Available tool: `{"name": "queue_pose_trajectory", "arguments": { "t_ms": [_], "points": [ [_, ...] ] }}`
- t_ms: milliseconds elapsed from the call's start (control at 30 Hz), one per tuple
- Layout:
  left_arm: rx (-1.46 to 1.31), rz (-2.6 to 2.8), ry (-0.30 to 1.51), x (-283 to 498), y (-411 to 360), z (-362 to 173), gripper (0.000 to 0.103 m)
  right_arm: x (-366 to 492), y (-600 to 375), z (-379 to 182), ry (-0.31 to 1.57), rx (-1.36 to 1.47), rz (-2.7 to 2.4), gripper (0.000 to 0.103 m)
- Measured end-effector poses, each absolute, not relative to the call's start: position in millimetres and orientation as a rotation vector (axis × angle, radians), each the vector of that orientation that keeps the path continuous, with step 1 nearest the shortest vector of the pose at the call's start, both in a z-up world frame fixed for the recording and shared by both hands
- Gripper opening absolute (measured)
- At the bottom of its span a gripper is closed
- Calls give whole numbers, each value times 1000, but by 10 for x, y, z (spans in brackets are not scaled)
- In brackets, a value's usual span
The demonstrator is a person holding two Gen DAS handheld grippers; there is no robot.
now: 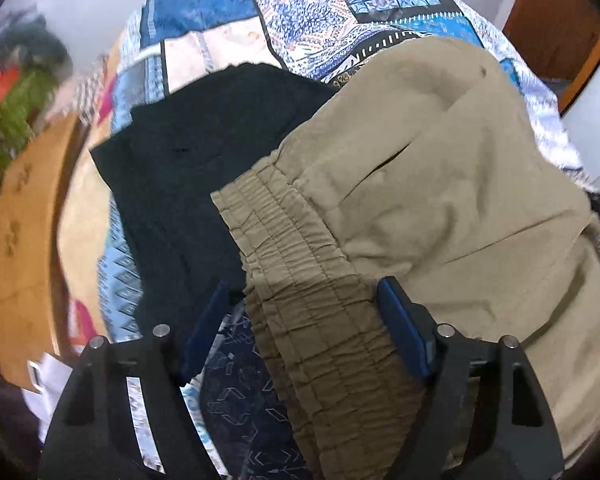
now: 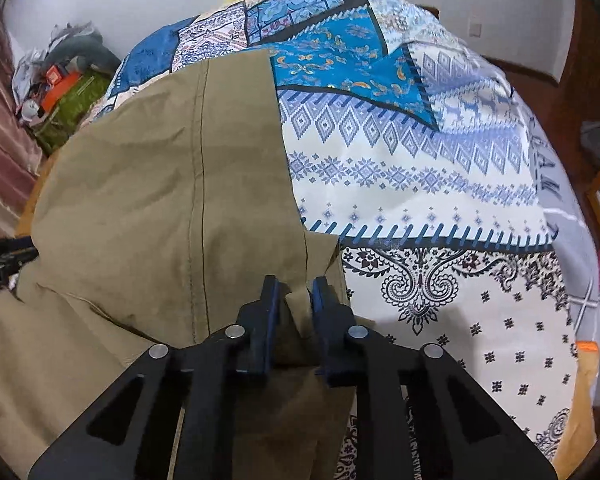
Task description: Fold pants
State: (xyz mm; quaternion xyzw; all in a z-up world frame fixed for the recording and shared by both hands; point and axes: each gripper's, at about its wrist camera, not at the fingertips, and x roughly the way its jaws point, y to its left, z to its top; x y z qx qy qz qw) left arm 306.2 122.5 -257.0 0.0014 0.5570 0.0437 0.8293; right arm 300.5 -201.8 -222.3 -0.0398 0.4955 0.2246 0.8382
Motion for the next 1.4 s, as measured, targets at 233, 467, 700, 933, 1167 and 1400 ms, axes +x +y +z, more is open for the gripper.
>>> {"name": "queue_pose_trajectory", "arguments": {
  "t_ms": [233,467,700,933,1167,1400],
  "points": [
    [-100,107,1188,3046,1433,-2670,80,2998,-1872,-2258,1036,-209,426,11],
    [-128,55,1172,2977,1500,-2505,79,2976,-1885,-2103,1038,-247,412,13],
    [-65,103,1077,3013,1652,-2125,84,2971,-2008,-1508,933,-127,451,39],
    [-186,157,1084,3321,1995,-2222,85,3140,-1770,-1131,799,-97,469,69],
    [-263,148,1160,3556,2069,-2616,85,3611,-1450,-1322,818,-125,495,71],
    [-297,129,1155,3623,2100,-2890,82,4151,-1192,-1709,877,-175,487,71]
  ]
}}
